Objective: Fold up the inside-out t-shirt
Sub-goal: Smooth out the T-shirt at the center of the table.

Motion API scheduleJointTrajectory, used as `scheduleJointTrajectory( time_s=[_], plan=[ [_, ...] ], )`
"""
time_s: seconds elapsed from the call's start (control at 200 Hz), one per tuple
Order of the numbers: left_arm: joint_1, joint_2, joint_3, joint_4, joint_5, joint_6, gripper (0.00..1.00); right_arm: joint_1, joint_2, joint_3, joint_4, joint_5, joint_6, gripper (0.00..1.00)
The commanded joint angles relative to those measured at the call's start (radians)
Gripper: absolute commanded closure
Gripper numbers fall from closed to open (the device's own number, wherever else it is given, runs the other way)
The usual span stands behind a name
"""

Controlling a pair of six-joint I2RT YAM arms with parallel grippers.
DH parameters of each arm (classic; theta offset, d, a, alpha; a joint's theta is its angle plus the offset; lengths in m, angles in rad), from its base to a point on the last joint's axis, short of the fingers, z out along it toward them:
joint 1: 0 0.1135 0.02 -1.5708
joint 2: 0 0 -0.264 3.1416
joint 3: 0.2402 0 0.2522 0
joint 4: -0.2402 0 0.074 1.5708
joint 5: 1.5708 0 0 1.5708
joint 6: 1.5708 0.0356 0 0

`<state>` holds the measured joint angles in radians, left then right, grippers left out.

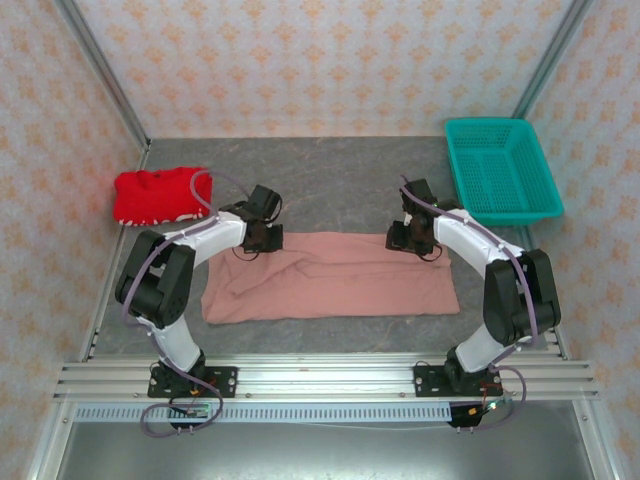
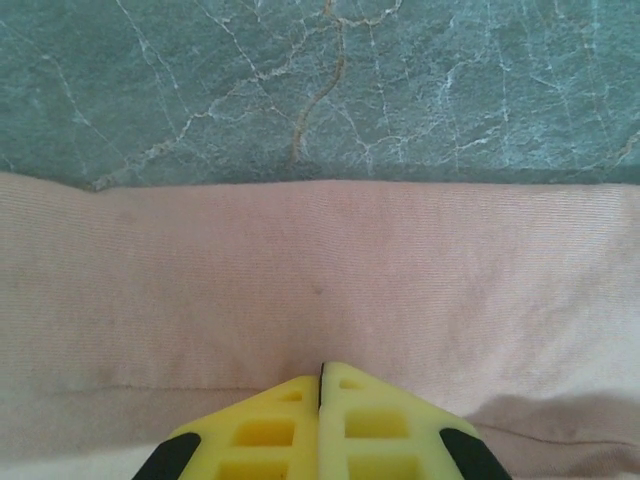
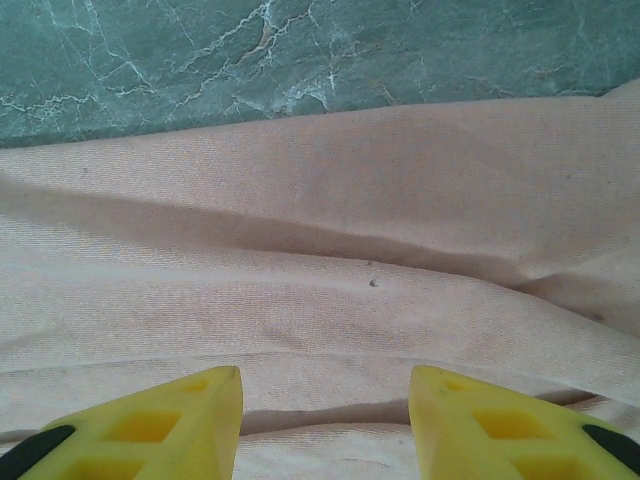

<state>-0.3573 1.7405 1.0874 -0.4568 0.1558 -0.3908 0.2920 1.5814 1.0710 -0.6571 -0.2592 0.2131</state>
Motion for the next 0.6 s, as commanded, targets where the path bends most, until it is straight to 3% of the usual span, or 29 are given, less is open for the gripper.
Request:
scheduleJointTrajectory(
  time_s=[0.0, 0.255, 0.53, 0.596],
  plan=[
    [0.003, -0.082, -0.005, -0.034, -0.020, 0.016, 0.95, 0.003, -0.004, 0.004, -0.006, 0.015, -0.006, 0.52],
    [-0.040, -0.205, -0.083, -0.052, -0.017, -0.001, 0.95, 0.003, -0.006, -0.007, -0.002, 0.016, -0.006, 0.52],
    [-0.231, -0.360, -0.259, -0.087, -0.015, -0.130, 0.96, 0.004, -0.023, -0.005, -0.024, 0.036, -0.021, 0.52],
    [-0.292, -0.402, -0.311, -0.085, 0.001, -0.182, 0.91, 0.004, -0.030, -0.009, -0.023, 0.039, -0.020, 0.52]
  ],
)
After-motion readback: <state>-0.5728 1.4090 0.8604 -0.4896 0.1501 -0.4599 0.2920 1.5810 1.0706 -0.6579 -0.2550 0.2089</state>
